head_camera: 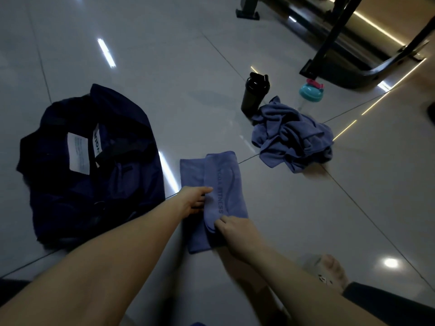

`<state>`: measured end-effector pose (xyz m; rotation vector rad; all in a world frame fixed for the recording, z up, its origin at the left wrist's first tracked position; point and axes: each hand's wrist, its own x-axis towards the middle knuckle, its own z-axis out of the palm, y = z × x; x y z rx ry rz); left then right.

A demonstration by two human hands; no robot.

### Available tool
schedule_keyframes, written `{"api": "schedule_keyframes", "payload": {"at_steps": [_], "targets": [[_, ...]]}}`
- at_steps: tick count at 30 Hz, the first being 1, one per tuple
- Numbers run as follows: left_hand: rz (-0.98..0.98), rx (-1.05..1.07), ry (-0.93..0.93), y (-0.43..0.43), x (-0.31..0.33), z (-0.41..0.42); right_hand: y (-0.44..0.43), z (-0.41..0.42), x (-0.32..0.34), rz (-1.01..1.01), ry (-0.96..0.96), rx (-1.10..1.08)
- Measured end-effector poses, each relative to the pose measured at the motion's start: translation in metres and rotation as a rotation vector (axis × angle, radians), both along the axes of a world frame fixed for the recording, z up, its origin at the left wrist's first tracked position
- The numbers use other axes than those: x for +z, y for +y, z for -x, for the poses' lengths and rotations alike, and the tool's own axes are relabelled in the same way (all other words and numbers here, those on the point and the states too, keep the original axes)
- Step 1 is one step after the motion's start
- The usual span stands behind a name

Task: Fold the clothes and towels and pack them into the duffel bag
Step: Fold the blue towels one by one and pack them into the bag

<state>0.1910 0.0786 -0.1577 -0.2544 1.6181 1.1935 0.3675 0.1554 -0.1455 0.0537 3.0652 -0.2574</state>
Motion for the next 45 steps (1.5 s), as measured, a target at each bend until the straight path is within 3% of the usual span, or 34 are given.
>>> {"api": "schedule_keyframes", "payload": {"at_steps": [5, 13, 21, 28, 35, 38, 41, 43, 45], "targets": [[-0.03, 0.043, 0.043, 0.04, 0.004, 0.022, 0.004, 0.001, 0.01, 0.043, 0.025, -0.09], [0.027, -0.089, 0.168, 0.078, 0.004, 0.048, 0.01, 0.005, 0.022, 0.074, 0.064, -0.142], [-0.087, 0.188, 0.196, 0.038, 0.014, 0.068, 0.0, 0.005, 0.012, 0.11, -0.011, -0.021], [0.073, 0.238, 0.27, 0.001, -0.015, 0.074, -0.016, 0.01, 0.003, 0.146, -0.105, 0.068], [0.263, 0.158, 0.445, 0.001, -0.019, 0.08, -0.018, 0.014, 0.004, 0.163, -0.102, 0.126], [0.389, 0.033, 0.547, 0.0, -0.012, 0.077, -0.019, 0.014, -0.003, 0.135, -0.125, 0.155], [0.485, -0.084, 0.815, 0.001, -0.004, 0.072, -0.019, 0.018, -0.007, 0.136, -0.125, 0.165], [0.441, -0.17, 1.052, 0.005, -0.001, 0.067, -0.013, 0.026, -0.006, 0.165, -0.053, 0.065], [0.328, -0.334, 1.174, 0.009, -0.005, 0.057, -0.001, 0.03, -0.006, 0.18, 0.036, -0.111]]}}
